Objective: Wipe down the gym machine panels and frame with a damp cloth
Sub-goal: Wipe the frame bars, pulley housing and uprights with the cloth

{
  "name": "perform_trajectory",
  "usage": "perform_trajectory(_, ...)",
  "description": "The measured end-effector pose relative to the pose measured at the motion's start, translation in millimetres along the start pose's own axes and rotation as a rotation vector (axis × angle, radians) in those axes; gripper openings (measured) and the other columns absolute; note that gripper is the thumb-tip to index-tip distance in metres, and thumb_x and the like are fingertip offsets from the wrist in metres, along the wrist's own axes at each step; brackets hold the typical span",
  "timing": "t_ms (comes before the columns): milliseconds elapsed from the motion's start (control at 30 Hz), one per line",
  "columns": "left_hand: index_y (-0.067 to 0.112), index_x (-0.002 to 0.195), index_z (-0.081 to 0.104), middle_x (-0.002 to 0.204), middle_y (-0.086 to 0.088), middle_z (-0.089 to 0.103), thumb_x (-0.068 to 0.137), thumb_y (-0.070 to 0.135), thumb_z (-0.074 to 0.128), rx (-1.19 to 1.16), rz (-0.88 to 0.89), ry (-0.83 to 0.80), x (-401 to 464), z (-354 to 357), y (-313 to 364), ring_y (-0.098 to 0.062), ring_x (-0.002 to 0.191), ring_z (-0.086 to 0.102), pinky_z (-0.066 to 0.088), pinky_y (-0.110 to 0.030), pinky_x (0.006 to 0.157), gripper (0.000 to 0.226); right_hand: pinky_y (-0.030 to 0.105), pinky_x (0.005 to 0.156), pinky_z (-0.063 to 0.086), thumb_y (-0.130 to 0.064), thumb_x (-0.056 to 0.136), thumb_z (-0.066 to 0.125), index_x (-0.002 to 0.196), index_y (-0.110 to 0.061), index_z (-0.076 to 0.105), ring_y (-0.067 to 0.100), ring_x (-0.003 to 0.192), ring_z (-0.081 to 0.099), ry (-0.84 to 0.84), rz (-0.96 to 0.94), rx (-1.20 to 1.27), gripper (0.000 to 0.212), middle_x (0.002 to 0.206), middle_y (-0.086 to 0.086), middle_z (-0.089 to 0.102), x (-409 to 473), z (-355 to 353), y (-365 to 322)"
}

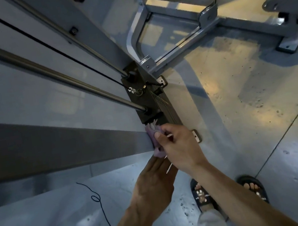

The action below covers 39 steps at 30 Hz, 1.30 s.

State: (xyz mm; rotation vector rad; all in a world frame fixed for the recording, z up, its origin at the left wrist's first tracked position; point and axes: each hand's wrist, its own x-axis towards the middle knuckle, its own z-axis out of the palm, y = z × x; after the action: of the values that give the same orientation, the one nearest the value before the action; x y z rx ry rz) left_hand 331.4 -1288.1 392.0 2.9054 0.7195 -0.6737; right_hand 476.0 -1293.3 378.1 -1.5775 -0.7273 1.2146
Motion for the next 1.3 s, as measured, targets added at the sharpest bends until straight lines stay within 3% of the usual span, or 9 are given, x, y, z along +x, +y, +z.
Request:
perform_trajectory(100, 0.011, 0.129, 0.072, 0.136, -0.011, 0.068, 0.058, 0.028, 0.089, 0.062, -0.041, -0.042, -13.4, -22.3, 0.8, -0.029, 0.137, 0.056, 0.015, -0.042, 0.126, 0.075, 0.021, 0.062, 0.044, -0.023, 0.101, 0.062, 0.081, -0.009, 0.064, 0.012, 0.071, 0.060, -0.042, -0.038, -0.048, 0.024, 0.075, 0.002, 0.065, -6.7, -5.4, -22.4)
perform_trajectory(267, 0.019, 0.133, 0.070, 0.147, -0.012, 0.060, 0.065, 0.039, 0.088, 0.132, -0.104, -0.168, -46.0, -59.3, 2.3, -0.029, 0.144, 0.050, 0.005, -0.050, 0.128, 0.073, 0.007, 0.054, 0.037, -0.021, 0.101, 0.062, 0.071, -0.022, 0.055, -0.011, 0.058, 0.054, -0.060, 0.001, -0.158, 0.031, 0.066, -0.013, 0.056, -12.1, -10.0, -53.0)
perform_trajectory(467, 0.018, 0.128, 0.073, 0.145, -0.010, 0.062, 0.068, 0.027, 0.081, 0.129, -0.119, -0.027, -85.5, -104.0, -9.3, -0.029, 0.144, 0.049, 0.018, -0.051, 0.124, 0.062, 0.014, 0.054, 0.037, -0.018, 0.099, 0.065, 0.076, -0.012, 0.062, 0.000, 0.056, 0.054, -0.106, -0.135, -0.067, 0.024, 0.059, -0.011, 0.056, -27.7, -12.0, -113.3)
perform_trajectory(633, 0.020, 0.125, 0.073, 0.144, -0.006, 0.062, 0.069, 0.022, 0.080, 0.141, -0.144, 0.035, -115.2, -136.2, -17.2, -0.029, 0.148, 0.043, 0.014, -0.050, 0.127, 0.056, 0.006, 0.051, 0.040, -0.015, 0.101, 0.062, 0.083, -0.015, 0.063, -0.015, 0.056, 0.058, -0.129, -0.032, -0.098, 0.019, 0.069, -0.009, 0.061, -39.2, -15.8, -139.6)
perform_trajectory(867, 0.023, 0.122, 0.074, 0.140, -0.005, 0.064, 0.066, 0.023, 0.085, 0.191, -0.208, 0.039, -143.0, -185.8, -16.3, -0.028, 0.144, 0.049, 0.020, -0.055, 0.122, 0.057, 0.022, 0.059, 0.044, -0.024, 0.100, 0.063, 0.079, -0.012, 0.066, 0.014, 0.067, 0.063, -0.081, -0.064, -0.099, 0.024, 0.071, -0.002, 0.066, -58.2, -8.9, -184.0)
perform_trajectory(933, 0.023, 0.123, 0.074, 0.140, -0.005, 0.064, 0.067, 0.022, 0.084, 0.187, -0.214, 0.070, -149.4, -202.8, -15.5, -0.027, 0.142, 0.051, 0.021, -0.053, 0.121, 0.057, 0.013, 0.056, 0.041, -0.024, 0.101, 0.063, 0.077, -0.019, 0.064, 0.013, 0.068, 0.063, -0.097, -0.033, -0.142, 0.025, 0.073, -0.004, 0.066, -59.5, -10.9, -196.6)
perform_trajectory(1067, 0.020, 0.122, 0.073, 0.141, -0.009, 0.063, 0.072, 0.011, 0.069, 0.163, -0.202, 0.218, -165.2, -230.5, -18.7, -0.026, 0.140, 0.052, 0.026, -0.047, 0.123, 0.051, 0.017, 0.059, 0.044, -0.024, 0.099, 0.064, 0.070, -0.028, 0.060, 0.000, 0.065, 0.062, -0.096, -0.136, -0.137, 0.030, 0.070, -0.008, 0.066, -72.1, -10.6, -245.5)
perform_trajectory(1167, 0.020, 0.123, 0.071, 0.144, -0.010, 0.061, 0.071, 0.009, 0.059, 0.163, -0.201, 0.276, -177.9, -251.0, -21.0, -0.027, 0.140, 0.050, 0.026, -0.046, 0.124, 0.055, 0.031, 0.064, 0.053, -0.027, 0.099, 0.065, 0.077, -0.016, 0.066, 0.016, 0.069, 0.070, -0.109, -0.159, -0.077, 0.025, 0.071, 0.001, 0.070, -78.9, -10.7, -272.2)
perform_trajectory(1300, 0.018, 0.130, 0.070, 0.149, -0.008, 0.057, 0.076, 0.009, 0.050, 0.200, -0.228, 0.419, -196.8, -285.2, -20.1, -0.027, 0.142, 0.049, 0.029, -0.050, 0.122, 0.059, 0.026, 0.062, 0.045, -0.025, 0.099, 0.065, 0.083, -0.011, 0.071, 0.021, 0.074, 0.066, -0.088, -0.137, -0.194, 0.023, 0.078, 0.004, 0.072, -83.4, -12.4, -284.7)
